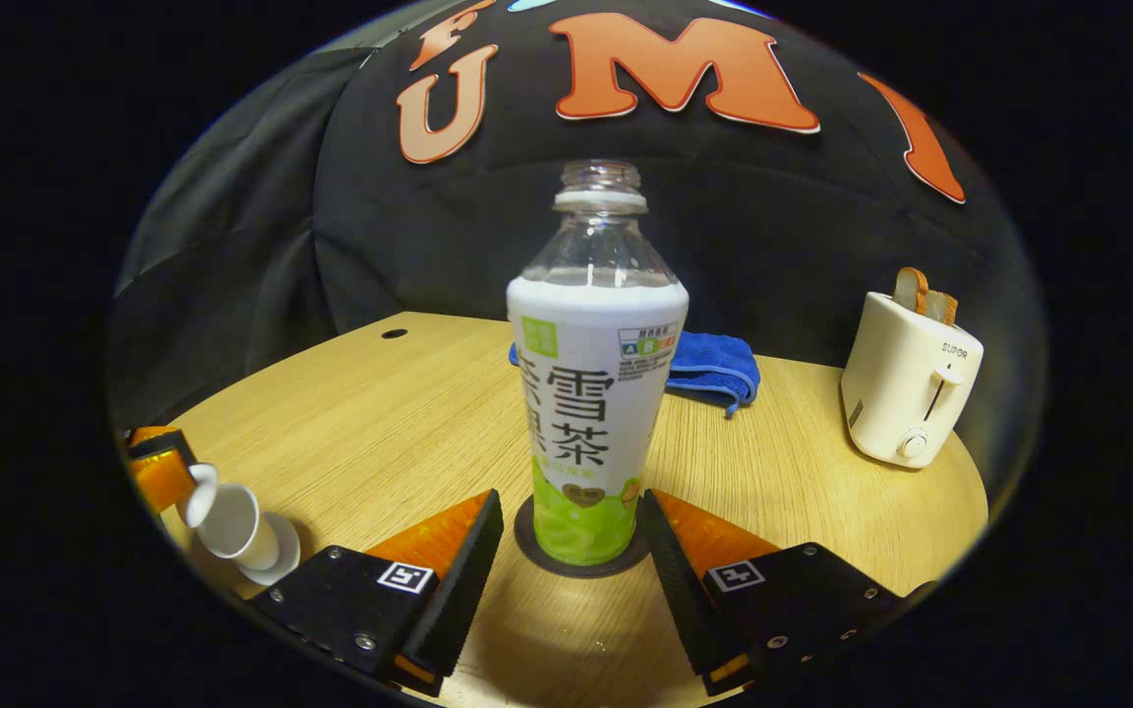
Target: Open the teacup lid with one hand, grasp the water bottle and pour water into the teacup with the other hand; after pouring, place the water bottle on the coaster and then close the teacup lid.
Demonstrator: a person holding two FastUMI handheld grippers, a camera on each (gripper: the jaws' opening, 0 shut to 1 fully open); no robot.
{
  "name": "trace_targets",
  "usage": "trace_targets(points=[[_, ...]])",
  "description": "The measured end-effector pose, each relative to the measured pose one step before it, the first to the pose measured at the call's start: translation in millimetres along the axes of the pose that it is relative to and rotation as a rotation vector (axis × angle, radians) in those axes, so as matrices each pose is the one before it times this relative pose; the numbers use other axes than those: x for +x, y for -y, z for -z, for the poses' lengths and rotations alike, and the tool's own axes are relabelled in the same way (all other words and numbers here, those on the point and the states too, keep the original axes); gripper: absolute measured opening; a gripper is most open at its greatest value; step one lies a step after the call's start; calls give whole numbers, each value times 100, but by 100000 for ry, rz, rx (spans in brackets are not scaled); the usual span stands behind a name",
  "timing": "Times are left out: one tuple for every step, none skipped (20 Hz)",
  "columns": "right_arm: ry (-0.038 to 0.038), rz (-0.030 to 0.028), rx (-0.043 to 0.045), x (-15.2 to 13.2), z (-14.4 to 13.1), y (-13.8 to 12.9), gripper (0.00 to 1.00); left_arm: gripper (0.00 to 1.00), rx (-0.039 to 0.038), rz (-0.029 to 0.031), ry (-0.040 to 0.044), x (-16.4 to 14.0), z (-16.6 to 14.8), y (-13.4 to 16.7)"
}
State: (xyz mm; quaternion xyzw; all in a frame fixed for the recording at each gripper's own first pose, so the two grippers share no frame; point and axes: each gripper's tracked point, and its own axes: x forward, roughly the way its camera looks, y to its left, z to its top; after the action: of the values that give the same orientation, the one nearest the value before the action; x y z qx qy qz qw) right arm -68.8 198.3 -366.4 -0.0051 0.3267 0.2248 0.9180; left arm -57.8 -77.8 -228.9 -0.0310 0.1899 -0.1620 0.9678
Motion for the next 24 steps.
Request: trace_targets(points=[[1098,-1168,332,-683,-180,-222,86,30,299,4,-1155,133,400,86],[1195,-818,259,-753,-266,-259,87,30,252,-145,-1077,180,512,36],[1432,-206,59,-656,-375,-4,87,30,376,18,-1321,172,491,182],[1636,-14,-100,-720,-347,-31,88,30,820,-358,-782,100,290,160],[1670,246,-113,-535,-409,154,88,30,1609,-553,-620,84,310,47],[1652,-97,-33,-674,-358,-12,90,30,2299,-1511,265,89,166,-146],[1248,225,5,-554,-382,113,90,30,2220,-1445,118,37,-31,-185],[1529,-77,207,-567,-296,72,90,30,1322,-467,-525,59,410,82],[931,265,166,-404,-307,125,90,30,370,-185,-596,59,125,138],[1151,270,12,-468,-234,124,90,32,-156,-299,-376,135,178,-123],[931,448,-223,-424,-311,130,90,31,-304,-194,74,109,25,-23],[886,709,-179,-444,-108,239,90,33,-61,83,57,-51,-123,123],[1051,490,-186,-381,-269,183,90,35,436,-404,691,-85,-279,19],[969,646,65,-421,-216,183,90,39,460,-117,1369,-357,-545,-57],[1138,508,238,-487,-318,152,91,53,457,-610,1951,47,-643,-107],[1163,742,149,-370,-274,170,92,58,582,-887,2226,-140,-924,-141],[1604,908,231,-450,-509,238,92,67,484,-1449,2335,-266,-959,-237],[2034,1102,225,-458,-591,293,93,77,162,-1040,2091,-35,-797,-151],[2138,1051,249,-450,-683,279,94,82,-683,-1228,2023,54,-1041,-259],[1999,854,-131,-447,-705,137,94,86,-1051,-164,1416,162,-874,-62],[1855,174,162,-348,-738,40,95,94,-970,446,1679,-41,-1153,85],[1409,182,-156,-373,-678,-91,95,91,-187,454,2385,-129,-1461,113],[2080,1247,-523,-377,-936,186,95,95,550,-1059,1657,92,-1438,-130],[2228,1453,-896,-249,-967,337,96,92,1022,-203,1085,52,-975,-61]])
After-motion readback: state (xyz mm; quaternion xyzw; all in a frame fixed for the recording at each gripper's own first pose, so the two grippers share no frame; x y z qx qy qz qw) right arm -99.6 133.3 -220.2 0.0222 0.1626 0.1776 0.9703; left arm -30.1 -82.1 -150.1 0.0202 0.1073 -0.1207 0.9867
